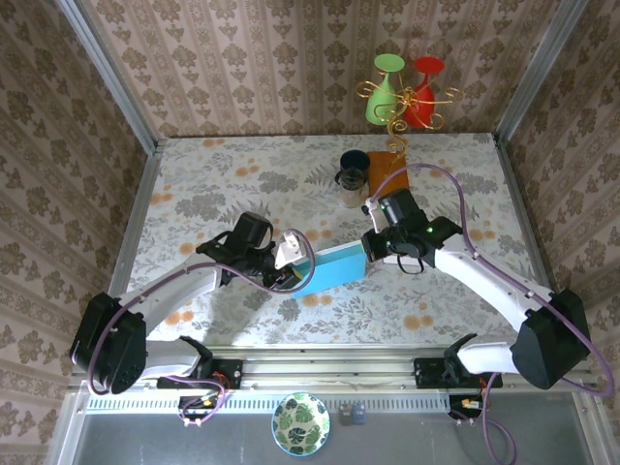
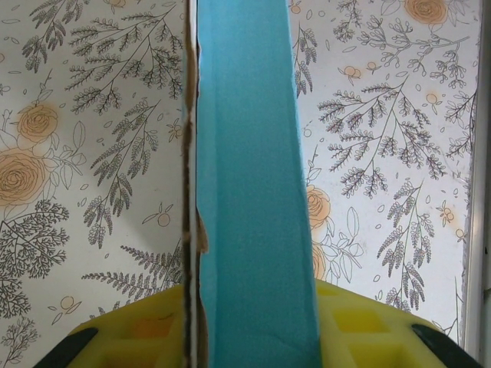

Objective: Fold the paper box

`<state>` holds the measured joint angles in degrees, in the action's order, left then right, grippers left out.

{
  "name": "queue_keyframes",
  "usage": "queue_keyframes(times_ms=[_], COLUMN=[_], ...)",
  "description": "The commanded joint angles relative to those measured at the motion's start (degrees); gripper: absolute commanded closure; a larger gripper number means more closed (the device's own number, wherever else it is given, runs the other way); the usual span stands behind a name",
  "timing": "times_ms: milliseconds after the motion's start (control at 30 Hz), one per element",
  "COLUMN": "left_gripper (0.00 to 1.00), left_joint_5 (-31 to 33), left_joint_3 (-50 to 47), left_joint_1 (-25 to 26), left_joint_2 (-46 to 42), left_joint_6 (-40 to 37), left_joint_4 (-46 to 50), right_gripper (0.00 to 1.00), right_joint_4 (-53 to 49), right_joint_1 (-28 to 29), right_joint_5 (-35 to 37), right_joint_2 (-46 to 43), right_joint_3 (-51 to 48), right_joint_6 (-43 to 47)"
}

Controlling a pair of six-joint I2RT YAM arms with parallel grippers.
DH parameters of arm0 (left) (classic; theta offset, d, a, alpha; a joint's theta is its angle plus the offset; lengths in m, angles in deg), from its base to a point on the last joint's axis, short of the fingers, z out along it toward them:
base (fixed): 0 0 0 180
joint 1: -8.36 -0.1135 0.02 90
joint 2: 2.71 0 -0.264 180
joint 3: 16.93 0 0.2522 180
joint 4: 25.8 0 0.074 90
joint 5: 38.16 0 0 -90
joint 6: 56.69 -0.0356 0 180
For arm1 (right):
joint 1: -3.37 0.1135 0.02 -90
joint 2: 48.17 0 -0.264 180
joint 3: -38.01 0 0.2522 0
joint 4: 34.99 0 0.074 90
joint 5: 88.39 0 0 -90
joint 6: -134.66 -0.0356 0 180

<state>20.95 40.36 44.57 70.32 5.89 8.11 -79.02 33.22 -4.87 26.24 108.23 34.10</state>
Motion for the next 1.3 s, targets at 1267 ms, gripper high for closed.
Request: queue_keyframes(times_ms=[1267], left_gripper=[0.56], left_joint_5=[6.79], left_joint_3=[4.96], left_joint_1=[-5.6], left_joint_2=[-15.68], left_joint_6=[35.47], left_joint_4=[6.28], right_gripper=[1.0], right_joint_4=[-0.23], right_joint_1=[12.76], right_joint_5=[23.88], right_joint_2=[-2.17], right_joint_3=[-2.75], right_joint_6=[-16.82])
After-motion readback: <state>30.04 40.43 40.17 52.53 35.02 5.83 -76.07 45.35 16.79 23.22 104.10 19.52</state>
